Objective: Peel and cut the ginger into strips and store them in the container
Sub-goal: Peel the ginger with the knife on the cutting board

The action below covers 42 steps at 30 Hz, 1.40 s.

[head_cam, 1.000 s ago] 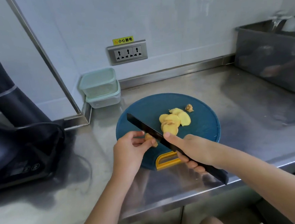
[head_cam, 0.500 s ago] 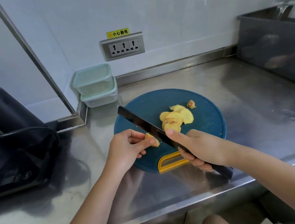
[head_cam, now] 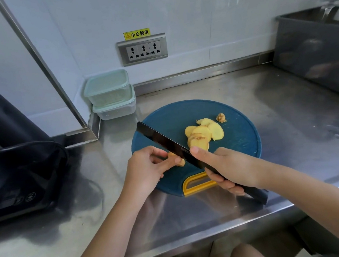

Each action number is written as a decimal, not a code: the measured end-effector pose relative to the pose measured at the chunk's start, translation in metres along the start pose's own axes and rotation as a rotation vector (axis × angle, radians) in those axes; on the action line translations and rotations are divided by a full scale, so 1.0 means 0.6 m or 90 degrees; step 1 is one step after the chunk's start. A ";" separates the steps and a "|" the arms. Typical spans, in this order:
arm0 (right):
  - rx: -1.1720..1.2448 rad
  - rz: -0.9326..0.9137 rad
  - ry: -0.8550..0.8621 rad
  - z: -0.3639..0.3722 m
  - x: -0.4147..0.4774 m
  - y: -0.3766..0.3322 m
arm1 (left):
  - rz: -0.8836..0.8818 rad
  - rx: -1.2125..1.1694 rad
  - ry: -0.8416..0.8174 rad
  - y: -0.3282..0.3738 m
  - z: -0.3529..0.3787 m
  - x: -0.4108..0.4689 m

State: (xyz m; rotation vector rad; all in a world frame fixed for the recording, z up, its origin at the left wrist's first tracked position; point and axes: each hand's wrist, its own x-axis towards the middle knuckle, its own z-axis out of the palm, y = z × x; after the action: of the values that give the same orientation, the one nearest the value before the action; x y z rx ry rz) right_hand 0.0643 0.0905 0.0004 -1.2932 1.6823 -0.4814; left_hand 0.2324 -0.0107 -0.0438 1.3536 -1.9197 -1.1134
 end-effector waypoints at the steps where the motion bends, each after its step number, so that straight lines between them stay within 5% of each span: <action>1: 0.001 0.001 0.003 0.001 0.000 0.000 | -0.010 0.011 -0.011 0.001 -0.001 0.002; 7: -0.017 0.016 0.029 0.005 0.001 0.000 | -0.047 0.043 -0.111 0.011 -0.007 0.019; 23: -0.002 0.076 0.020 0.009 -0.009 -0.004 | -0.007 0.096 -0.162 0.009 -0.014 0.026; 42: -0.026 0.093 0.011 0.007 -0.001 -0.015 | 0.064 0.154 -0.116 0.002 -0.007 0.020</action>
State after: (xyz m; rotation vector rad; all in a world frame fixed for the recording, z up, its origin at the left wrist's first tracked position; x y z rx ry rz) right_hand 0.0723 0.0888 0.0054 -1.1870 1.7942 -0.3745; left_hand 0.2308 -0.0229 -0.0411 1.2994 -2.2902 -1.0115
